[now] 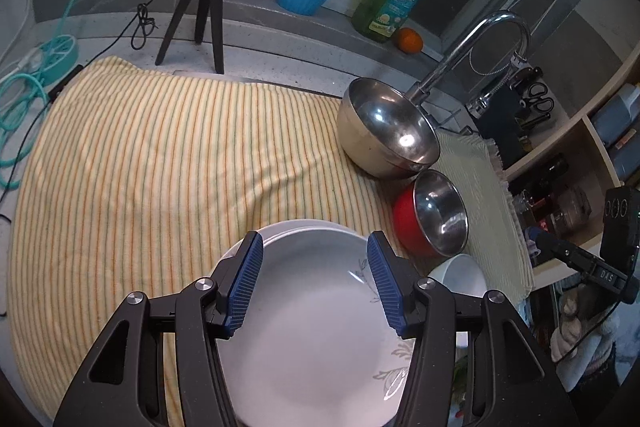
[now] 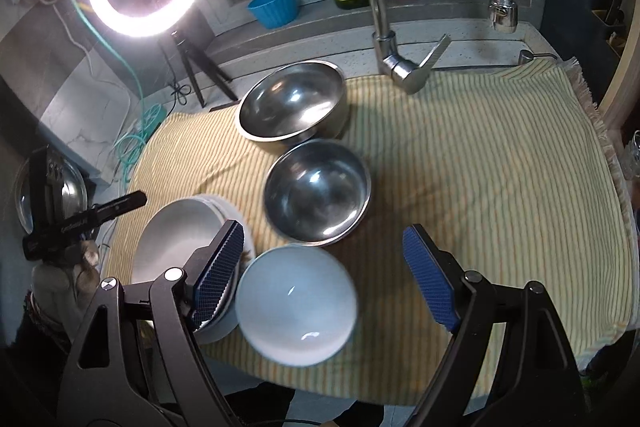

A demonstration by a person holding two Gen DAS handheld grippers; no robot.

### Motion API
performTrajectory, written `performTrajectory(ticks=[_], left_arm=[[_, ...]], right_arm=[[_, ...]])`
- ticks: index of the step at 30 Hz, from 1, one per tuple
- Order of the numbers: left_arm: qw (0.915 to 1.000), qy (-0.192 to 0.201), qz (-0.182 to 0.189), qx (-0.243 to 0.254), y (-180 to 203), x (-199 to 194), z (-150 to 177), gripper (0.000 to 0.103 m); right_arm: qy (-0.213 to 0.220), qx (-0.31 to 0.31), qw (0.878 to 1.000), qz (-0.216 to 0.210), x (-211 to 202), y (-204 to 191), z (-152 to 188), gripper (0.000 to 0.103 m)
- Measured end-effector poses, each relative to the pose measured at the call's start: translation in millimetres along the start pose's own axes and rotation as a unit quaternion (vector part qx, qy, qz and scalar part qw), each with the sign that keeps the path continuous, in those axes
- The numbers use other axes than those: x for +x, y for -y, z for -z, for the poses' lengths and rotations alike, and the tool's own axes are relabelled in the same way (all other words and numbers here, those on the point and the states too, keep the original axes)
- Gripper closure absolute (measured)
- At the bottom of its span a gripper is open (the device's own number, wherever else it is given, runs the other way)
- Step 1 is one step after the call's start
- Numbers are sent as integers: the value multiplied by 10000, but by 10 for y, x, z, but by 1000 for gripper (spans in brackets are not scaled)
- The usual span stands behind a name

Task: Organize plates and bowls
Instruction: 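Move the right gripper to the rim of the large steel bowl, then close the right gripper on the large steel bowl rim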

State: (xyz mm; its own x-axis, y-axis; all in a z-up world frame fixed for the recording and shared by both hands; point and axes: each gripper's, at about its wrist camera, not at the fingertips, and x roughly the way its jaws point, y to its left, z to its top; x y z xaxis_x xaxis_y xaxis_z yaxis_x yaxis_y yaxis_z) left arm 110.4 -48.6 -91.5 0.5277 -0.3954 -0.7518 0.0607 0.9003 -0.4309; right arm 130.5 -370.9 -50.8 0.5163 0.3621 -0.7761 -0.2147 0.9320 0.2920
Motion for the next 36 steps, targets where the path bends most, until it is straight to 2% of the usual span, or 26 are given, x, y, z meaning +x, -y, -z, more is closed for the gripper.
performTrajectory(ticks=[9,18,24,26,32,36], left_arm=[[9994,161,60,-307,212,214,-120,50],[9974,228,179,-656,329,445,-383,50],[9962,203,174,-826,353,644,-548,50],[9961,185,169,-846,368,710,-589,50],[9953,61,152,-952,369,907,-683,50],[9945,21,143,-1039,339,986,-726,50]], right_arm=[[-149,142,9992,-337,273,438,-481,19],[-397,-76,9973,-611,696,462,-788,19],[-561,-143,9947,-851,982,449,-980,25],[-619,-160,9939,-901,1065,443,-1024,32],[-814,-15,9909,-1070,1303,493,-1141,45],[-895,105,9888,-1192,1416,518,-1197,47]])
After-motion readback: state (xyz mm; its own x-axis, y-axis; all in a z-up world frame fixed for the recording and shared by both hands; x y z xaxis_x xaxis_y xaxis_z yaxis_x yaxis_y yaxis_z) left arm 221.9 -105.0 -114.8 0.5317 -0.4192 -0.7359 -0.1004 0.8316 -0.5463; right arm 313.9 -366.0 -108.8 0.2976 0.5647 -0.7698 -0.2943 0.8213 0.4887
